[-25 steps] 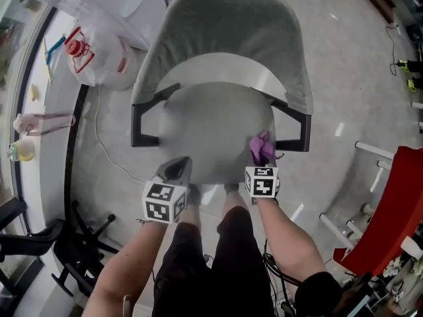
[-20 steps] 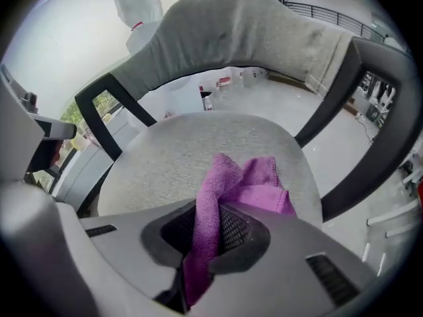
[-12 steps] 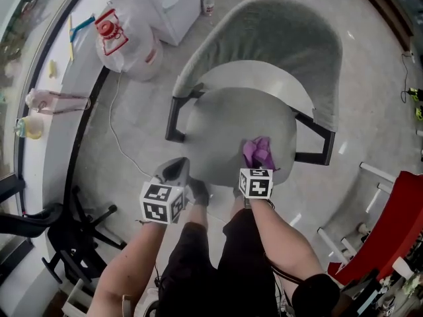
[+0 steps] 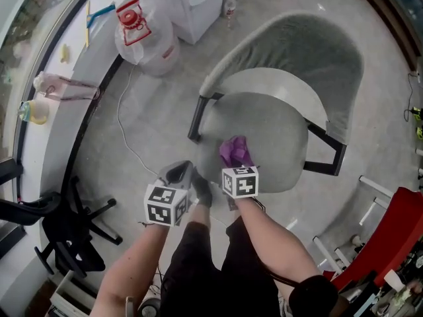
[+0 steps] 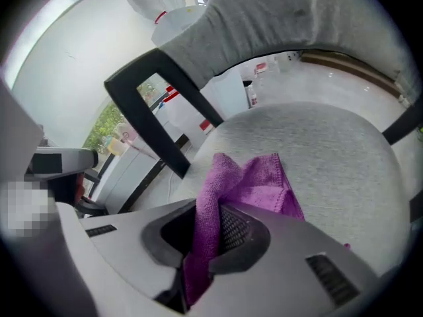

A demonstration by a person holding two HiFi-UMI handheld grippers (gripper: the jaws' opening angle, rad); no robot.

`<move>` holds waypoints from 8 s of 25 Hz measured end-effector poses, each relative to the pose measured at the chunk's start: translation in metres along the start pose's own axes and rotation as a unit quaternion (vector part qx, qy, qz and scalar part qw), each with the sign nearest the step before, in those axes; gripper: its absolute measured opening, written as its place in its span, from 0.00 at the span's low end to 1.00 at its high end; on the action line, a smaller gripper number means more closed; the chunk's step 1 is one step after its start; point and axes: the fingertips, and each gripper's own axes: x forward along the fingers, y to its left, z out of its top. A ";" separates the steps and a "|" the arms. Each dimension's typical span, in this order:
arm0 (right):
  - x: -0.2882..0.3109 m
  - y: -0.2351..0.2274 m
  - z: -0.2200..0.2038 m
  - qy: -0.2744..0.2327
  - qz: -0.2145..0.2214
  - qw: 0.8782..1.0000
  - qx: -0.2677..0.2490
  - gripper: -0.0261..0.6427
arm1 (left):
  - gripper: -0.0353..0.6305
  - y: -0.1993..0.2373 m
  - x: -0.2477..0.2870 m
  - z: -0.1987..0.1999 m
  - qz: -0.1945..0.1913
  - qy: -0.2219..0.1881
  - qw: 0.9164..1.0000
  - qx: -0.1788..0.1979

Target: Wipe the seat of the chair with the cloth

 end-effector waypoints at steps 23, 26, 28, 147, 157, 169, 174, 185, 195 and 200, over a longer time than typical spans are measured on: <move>-0.088 -0.058 0.074 -0.141 0.023 0.987 0.070 0.11 | 0.06 -0.071 0.037 0.014 -0.042 0.017 0.999 0.028; -0.116 -0.104 0.077 -0.163 -0.020 0.982 0.090 0.11 | 0.06 -0.094 0.046 0.020 -0.058 0.018 0.997 0.045; -0.135 -0.132 0.079 -0.175 -0.052 0.979 0.090 0.11 | 0.06 -0.106 0.052 0.023 -0.064 0.021 0.996 0.054; 0.011 -0.141 0.142 -0.058 -0.071 0.996 -0.016 0.11 | 0.06 -0.073 0.081 0.034 -0.008 -0.022 1.000 -0.016; 0.049 -0.065 0.153 -0.057 -0.010 0.997 -0.041 0.11 | 0.06 -0.033 0.053 0.012 0.020 -0.039 0.998 -0.053; 0.067 -0.008 0.148 -0.047 0.077 0.995 -0.046 0.11 | 0.06 -0.014 0.034 0.005 0.028 -0.050 0.996 -0.063; 0.048 -0.009 0.151 -0.069 0.086 0.993 -0.033 0.11 | 0.06 -0.022 0.028 0.008 0.024 -0.043 0.998 -0.047; -0.049 -0.014 0.184 -0.139 0.084 0.985 -0.060 0.11 | 0.06 -0.066 0.004 0.050 -0.018 -0.067 0.998 0.001; -0.171 -0.020 0.191 -0.207 0.077 0.975 -0.023 0.11 | 0.06 -0.119 -0.047 0.102 -0.063 -0.115 0.990 0.054; -0.235 -0.014 0.196 -0.242 0.077 0.967 -0.021 0.11 | 0.06 -0.157 -0.083 0.129 -0.101 -0.148 0.980 0.088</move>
